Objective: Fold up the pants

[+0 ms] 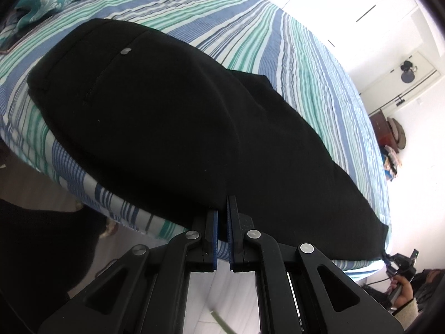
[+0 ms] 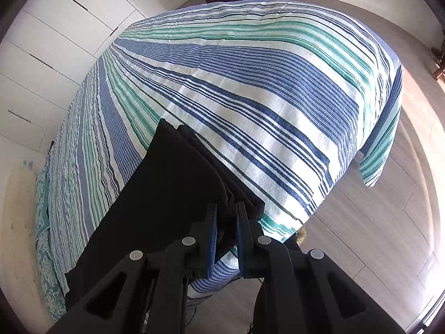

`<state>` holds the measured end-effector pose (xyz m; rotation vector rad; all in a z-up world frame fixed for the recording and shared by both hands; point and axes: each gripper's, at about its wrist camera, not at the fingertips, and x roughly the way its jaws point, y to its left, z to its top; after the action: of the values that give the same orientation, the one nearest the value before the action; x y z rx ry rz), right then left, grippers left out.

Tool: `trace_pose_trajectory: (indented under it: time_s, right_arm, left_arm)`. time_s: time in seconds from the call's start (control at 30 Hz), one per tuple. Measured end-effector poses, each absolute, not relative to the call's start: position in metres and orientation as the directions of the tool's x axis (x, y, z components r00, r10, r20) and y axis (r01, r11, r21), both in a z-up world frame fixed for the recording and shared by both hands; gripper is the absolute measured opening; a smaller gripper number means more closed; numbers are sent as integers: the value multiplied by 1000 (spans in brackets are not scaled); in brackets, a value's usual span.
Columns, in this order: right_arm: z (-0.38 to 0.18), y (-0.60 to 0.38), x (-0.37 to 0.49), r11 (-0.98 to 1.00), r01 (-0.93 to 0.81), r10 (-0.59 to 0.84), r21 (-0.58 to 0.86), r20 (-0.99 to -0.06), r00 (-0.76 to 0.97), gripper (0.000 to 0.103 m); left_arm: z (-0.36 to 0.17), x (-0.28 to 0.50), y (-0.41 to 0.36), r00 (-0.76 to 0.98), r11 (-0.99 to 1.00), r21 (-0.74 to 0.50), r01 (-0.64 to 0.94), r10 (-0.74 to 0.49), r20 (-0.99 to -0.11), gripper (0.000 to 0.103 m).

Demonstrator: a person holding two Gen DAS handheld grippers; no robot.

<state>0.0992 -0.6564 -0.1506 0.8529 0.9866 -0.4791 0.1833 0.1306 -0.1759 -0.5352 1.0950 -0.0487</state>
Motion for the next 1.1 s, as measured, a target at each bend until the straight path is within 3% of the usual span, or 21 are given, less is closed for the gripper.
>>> trace_pose_trajectory:
  time_s: [0.67,0.87,0.9,0.93,1.0,1.1]
  right_arm:
    - [-146,-648,99,640,691,-30,336,-887,460,12]
    - [-143,-645,103,665,684,-51,300,-896,442,15]
    - [-142,-645,102,663,682,-49,307,-892,449,24]
    - [-140,-646,100,658,684,-49,316,-888,458,47]
    - [-133,-649,91,633,683,-55,364,-859,509,79]
    - [-111,-649,70,614,668,-105,420,-795,597,81]
  left_arm:
    - [-192,188,123,417,893,-387,-229,-270,-868,3]
    - [-203,187,133,375,866,-423,-268,-311,-874,11]
    - [-203,184,136,366,861,-423,-281,-311,-877,18]
    - [-202,181,141,369,854,-425,-299,-307,-877,22]
    - [-195,172,154,406,831,-440,-339,-293,-866,41]
    - [-184,160,188,501,769,-482,-420,-247,-830,61]
